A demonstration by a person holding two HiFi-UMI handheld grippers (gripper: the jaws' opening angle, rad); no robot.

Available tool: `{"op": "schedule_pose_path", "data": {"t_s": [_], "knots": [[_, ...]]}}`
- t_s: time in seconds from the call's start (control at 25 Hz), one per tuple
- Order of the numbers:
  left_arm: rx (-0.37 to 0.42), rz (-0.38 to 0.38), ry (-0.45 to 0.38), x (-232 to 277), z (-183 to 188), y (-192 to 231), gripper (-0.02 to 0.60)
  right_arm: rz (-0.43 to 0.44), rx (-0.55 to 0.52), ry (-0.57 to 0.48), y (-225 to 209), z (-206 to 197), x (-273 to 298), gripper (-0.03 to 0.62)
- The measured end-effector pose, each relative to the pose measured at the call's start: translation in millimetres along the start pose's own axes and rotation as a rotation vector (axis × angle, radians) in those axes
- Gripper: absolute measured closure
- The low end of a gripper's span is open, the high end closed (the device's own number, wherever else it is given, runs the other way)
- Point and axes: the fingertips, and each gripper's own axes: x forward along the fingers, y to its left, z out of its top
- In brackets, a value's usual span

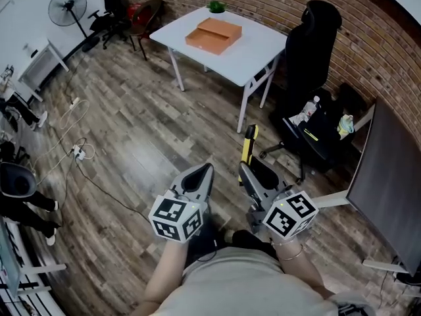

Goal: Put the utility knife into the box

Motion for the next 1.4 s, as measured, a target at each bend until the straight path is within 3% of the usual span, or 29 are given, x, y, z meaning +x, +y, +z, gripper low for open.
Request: {"op": "schedule_pose_path", "data": {"t_s": [0.68, 1.04, 1.4], "knots": [[0.036, -0.119, -0.039, 107, 123, 210, 0.575, -0.073, -0.011, -0.077, -38, 52, 245, 0.482], [0.005, -0.129, -0.032, 135, 138, 276, 0.575, -0.082, -0.023, -0.015, -51, 49, 317, 0.482], [-0.024, -0.069, -0.017, 177, 150, 331, 0.575, -0.045, -0.004, 0.018, -87, 58, 379, 0.48]]}}
